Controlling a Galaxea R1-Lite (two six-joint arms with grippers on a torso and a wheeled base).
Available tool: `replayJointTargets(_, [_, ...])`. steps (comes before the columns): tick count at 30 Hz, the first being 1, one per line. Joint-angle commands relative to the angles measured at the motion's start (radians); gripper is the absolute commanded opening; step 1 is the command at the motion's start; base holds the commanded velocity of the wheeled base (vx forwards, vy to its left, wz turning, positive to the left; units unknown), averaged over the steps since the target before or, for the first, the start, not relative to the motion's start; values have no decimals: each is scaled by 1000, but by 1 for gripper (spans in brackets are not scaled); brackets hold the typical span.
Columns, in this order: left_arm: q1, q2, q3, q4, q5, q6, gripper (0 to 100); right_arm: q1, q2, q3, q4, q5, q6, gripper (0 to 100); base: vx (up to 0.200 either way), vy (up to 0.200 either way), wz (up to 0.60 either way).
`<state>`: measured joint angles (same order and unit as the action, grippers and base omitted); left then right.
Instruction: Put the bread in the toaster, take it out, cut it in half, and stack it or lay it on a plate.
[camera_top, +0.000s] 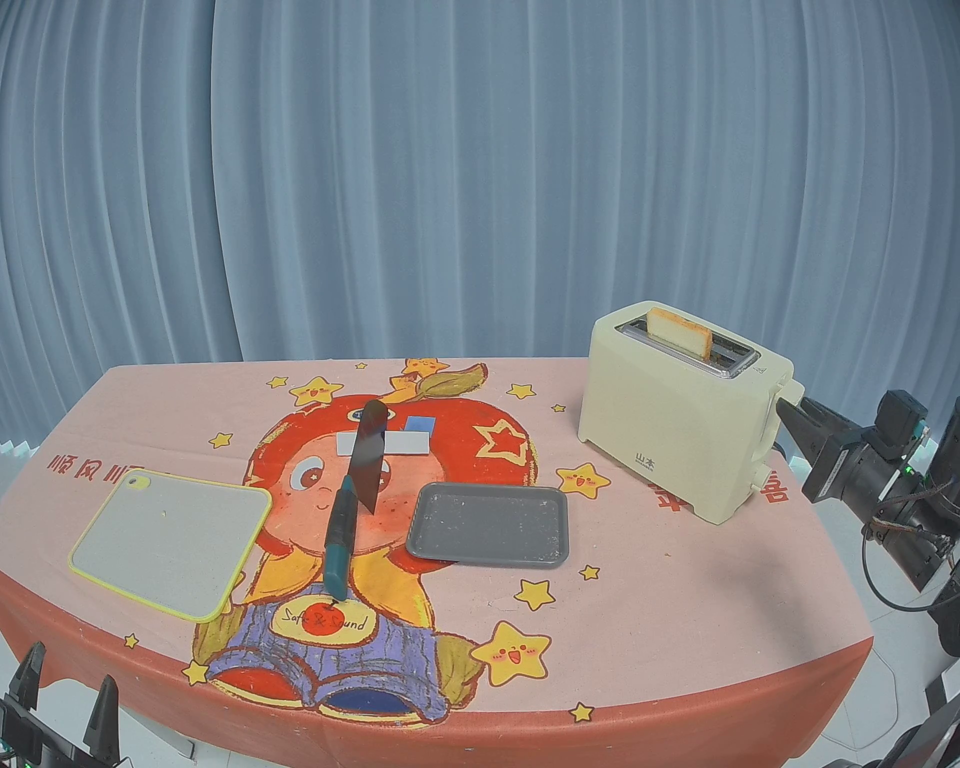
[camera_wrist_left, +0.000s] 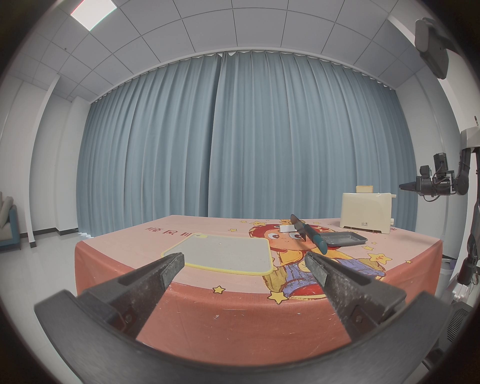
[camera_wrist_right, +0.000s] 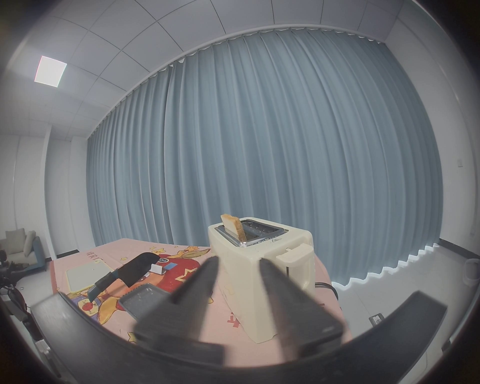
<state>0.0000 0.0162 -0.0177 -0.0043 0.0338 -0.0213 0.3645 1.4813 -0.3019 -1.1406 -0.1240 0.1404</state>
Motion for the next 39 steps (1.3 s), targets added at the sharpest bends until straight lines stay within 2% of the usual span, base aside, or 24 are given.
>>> replayJointTargets(1, [0, -7, 18, 0, 0, 0, 100, 13, -13, 3, -13, 4, 8, 100, 0, 0, 0])
replayJointTargets(4, [0, -7, 18, 0, 1, 0, 100, 41, -38, 0, -11, -9, 13, 100, 0, 0, 0])
replayJointTargets(11, [0, -7, 18, 0, 1, 0, 100, 25, -58, -28, 2, 3, -1, 100, 0, 0, 0])
replayJointTargets(15, [0, -7, 18, 0, 0, 0, 100, 16, -59, -105, 88, 6, -51, 100, 0, 0, 0])
replayJointTargets(19, [0, -7, 18, 0, 0, 0, 100, 11, -79, -229, 283, 43, -58, 100, 0, 0, 0])
replayJointTargets(22, [0, -7, 18, 0, 0, 0, 100, -10, -78, -301, 372, 69, -64, 100, 0, 0, 0])
replayJointTargets(26, [0, -7, 18, 0, 0, 0, 100, -33, -56, -375, 464, 80, -110, 100, 0, 0, 0])
replayJointTargets(27, [0, -7, 18, 0, 1, 0, 100, -33, -47, -379, 469, 89, -116, 100, 0, 0, 0])
replayJointTargets(29, [0, -5, 18, 0, 0, 0, 100, -38, -30, -379, 470, 153, -139, 100, 0, 0, 0])
replayJointTargets(30, [0, -7, 18, 0, 0, 0, 100, -48, -22, -382, 472, 187, -156, 100, 0, 0, 0])
replayJointTargets(32, [0, -7, 18, 0, 0, 0, 100, -96, 7, -413, 472, 221, -182, 100, 0, 0, 0])
replayJointTargets(35, [0, -7, 18, 0, 0, 0, 100, -124, 63, -476, 473, 230, -193, 100, 0, 0, 0])
replayJointTargets(39, [0, -7, 18, 0, 0, 0, 100, -121, 119, -493, 472, 231, -196, 100, 0, 0, 0])
